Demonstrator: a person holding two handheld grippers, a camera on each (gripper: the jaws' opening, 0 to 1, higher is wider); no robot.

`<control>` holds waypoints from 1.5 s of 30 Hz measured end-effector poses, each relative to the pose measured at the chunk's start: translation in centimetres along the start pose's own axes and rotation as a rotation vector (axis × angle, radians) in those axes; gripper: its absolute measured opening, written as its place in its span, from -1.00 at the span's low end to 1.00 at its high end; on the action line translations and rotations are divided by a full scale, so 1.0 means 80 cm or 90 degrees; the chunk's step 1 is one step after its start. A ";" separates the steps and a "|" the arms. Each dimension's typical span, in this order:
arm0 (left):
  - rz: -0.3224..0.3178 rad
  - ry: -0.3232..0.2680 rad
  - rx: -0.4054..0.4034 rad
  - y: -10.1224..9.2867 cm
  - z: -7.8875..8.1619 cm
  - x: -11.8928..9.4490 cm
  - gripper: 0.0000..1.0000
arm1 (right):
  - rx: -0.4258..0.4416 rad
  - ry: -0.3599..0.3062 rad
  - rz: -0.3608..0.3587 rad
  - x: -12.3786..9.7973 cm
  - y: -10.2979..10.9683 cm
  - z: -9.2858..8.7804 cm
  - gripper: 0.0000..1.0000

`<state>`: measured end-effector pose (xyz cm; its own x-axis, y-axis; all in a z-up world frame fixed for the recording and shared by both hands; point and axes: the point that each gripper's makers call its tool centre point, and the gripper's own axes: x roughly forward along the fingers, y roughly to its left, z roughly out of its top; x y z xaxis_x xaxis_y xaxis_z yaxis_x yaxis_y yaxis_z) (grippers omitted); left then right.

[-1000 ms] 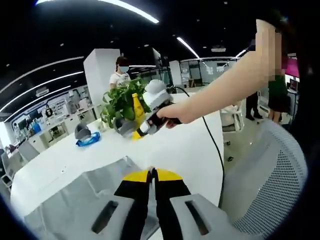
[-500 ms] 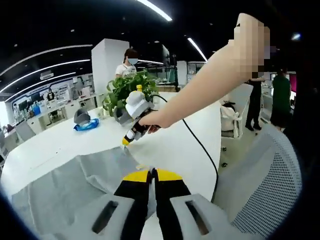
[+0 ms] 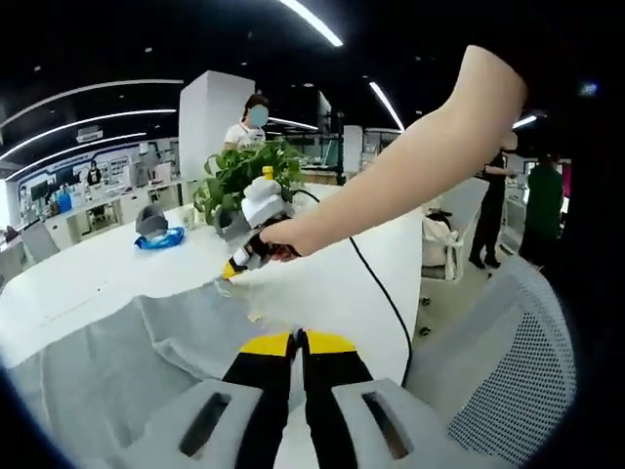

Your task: Fold the towel on the table until its edges align and the towel forms a compact rectangular stack.

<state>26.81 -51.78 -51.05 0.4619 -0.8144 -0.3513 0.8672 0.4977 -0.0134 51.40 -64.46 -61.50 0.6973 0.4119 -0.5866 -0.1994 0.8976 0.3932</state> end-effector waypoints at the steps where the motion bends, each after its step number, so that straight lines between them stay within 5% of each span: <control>1: -0.011 -0.005 -0.007 -0.004 0.004 0.000 -0.93 | 0.005 -0.015 0.003 -0.006 0.002 0.008 -1.00; 8: -0.060 -0.029 -0.004 -0.030 0.028 -0.009 -0.93 | 0.023 -0.109 0.058 -0.058 0.024 0.067 -1.00; 11: -0.128 -0.057 -0.016 -0.052 0.046 -0.014 -0.93 | 0.045 -0.140 0.105 -0.076 0.036 0.089 -1.00; 13: -0.141 -0.064 -0.012 -0.055 0.054 -0.016 -0.93 | 0.064 -0.130 0.134 -0.089 0.040 0.097 -1.00; 17: -0.164 -0.073 0.008 -0.062 0.075 -0.017 -0.93 | 0.004 -0.119 0.122 -0.110 0.045 0.111 -1.00; 25: -0.197 -0.114 0.030 -0.085 0.120 -0.017 -0.93 | -0.005 -0.144 0.148 -0.142 0.063 0.151 -1.00; 29: -0.219 -0.162 -0.052 -0.087 0.147 -0.018 -0.93 | -0.020 -0.152 0.155 -0.154 0.077 0.167 -1.00; 34: -0.219 -0.190 -0.052 -0.085 0.170 -0.022 -0.93 | -0.036 -0.161 0.151 -0.166 0.084 0.186 -1.00; 38: -0.241 -0.226 -0.111 -0.088 0.196 -0.028 -0.93 | -0.043 -0.172 0.166 -0.177 0.097 0.202 -1.00; 45: -0.242 -0.241 -0.082 -0.092 0.221 -0.024 -0.93 | -0.060 -0.187 0.181 -0.181 0.113 0.232 -1.00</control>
<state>22.79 -59.13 -33.71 0.1763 -0.9824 0.0611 0.9671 0.1613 -0.1966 52.27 -65.24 -36.29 0.7693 0.5955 -0.2313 -0.4655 0.7705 0.4355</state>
